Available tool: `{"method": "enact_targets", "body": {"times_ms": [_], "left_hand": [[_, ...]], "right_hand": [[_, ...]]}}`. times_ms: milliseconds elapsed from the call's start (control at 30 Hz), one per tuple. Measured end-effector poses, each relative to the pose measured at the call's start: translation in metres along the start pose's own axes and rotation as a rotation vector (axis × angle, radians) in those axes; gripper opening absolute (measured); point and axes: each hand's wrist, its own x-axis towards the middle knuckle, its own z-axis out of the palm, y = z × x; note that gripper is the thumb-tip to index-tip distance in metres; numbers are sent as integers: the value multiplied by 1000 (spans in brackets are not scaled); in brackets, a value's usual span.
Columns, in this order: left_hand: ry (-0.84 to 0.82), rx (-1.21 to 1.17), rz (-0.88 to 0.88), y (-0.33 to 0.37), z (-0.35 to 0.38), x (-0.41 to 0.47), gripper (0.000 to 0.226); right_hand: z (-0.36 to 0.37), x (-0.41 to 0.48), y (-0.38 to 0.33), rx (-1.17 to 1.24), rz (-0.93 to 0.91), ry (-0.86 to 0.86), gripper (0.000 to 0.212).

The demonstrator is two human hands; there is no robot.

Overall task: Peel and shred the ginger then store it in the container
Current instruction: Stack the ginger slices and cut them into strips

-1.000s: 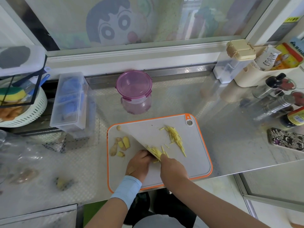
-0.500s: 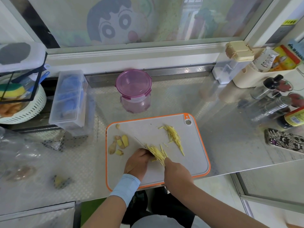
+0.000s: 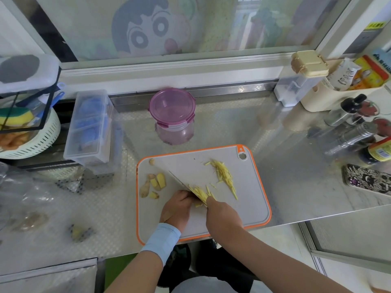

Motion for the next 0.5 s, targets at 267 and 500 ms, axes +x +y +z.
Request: {"method": "enact_targets", "body": {"times_ms": [267, 500], "left_hand": [[125, -109, -21, 7, -3, -1, 32], [166, -149, 10, 8, -6, 0, 31]], "right_hand": [[2, -12, 14, -48, 8, -15, 22], [-3, 4, -1, -51, -3, -26, 20]]}}
